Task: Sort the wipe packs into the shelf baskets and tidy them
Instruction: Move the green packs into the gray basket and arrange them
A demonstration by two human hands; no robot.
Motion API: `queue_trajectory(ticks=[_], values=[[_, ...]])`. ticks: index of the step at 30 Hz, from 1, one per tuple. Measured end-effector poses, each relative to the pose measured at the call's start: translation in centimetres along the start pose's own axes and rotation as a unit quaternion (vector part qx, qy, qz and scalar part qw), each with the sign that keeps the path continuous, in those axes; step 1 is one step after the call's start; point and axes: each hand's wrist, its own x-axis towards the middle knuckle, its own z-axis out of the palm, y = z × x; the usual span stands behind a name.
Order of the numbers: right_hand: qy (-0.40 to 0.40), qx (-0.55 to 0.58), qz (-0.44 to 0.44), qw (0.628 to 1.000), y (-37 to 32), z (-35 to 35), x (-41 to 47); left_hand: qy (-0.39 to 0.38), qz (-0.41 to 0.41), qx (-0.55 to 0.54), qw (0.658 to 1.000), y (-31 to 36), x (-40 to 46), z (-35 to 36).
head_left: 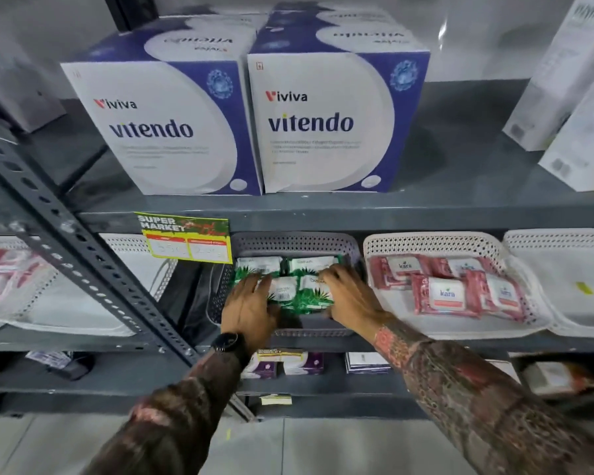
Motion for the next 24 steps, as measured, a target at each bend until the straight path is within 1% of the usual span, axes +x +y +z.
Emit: queue_trajectory(ticks=[3,6,10,12,14,17,19,20,22,23,24], values=[[-0.006,-0.008,0.013,1.0,-0.2,0.3,0.1,-0.085,0.039,0.087,0.992,-0.3,2.4,-0.1],[-0.019,-0.006,0.021,1.0,-0.4,0.9,0.2,-0.121,0.067,0.132,0.982,-1.3,3.7,0.5],[-0.02,-0.003,0.032,0.999,-0.2,0.0,0.5,-0.13,0.094,0.108,0.981,-2.0,4.7,-0.9],[-0.022,-0.004,0.028,0.999,-0.4,0.1,0.5,-0.151,0.1,0.101,0.978,-2.7,4.8,-1.6],[-0.035,-0.013,0.013,0.999,-1.0,1.0,0.4,-0.168,0.091,0.117,0.974,-3.6,4.5,-2.0],[-0.031,-0.025,0.005,0.999,-1.4,1.9,0.3,-0.186,0.069,0.116,0.973,-4.2,3.9,-2.3],[-0.051,-0.016,0.013,0.999,-1.3,1.6,0.5,-0.189,0.059,0.11,0.974,-4.2,4.0,-2.5],[-0.066,0.006,0.018,0.998,-1.2,1.4,0.7,-0.186,0.055,0.099,0.976,-4.3,4.2,-2.6],[-0.081,0.076,0.034,0.993,-1.4,0.8,1.3,-0.146,0.057,0.072,0.985,-4.1,4.7,-2.7],[-0.071,0.081,0.034,0.994,-1.4,0.7,2.0,-0.113,0.059,0.054,0.99,-3.9,5.2,-2.4],[-0.062,0.052,0.028,0.996,-1.4,0.7,3.0,-0.085,0.059,0.037,0.994,-3.7,5.7,-2.0]])
